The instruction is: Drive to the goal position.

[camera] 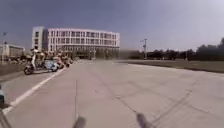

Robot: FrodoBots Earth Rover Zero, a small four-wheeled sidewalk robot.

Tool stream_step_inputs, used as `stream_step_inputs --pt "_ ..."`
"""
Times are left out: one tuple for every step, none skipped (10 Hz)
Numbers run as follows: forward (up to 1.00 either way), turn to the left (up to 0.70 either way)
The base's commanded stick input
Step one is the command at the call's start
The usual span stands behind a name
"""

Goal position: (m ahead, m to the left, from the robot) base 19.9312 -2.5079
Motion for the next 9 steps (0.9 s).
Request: stream_step_inputs --pt "1.00 0.11" --pt "1.00 0.00" --pt "1.00 0.00" --pt "1.00 0.00" --pt "1.00 0.00" --pt "1.00 0.00" --pt "1.00 0.00" --pt "1.00 0.00" --pt "1.00 0.00"
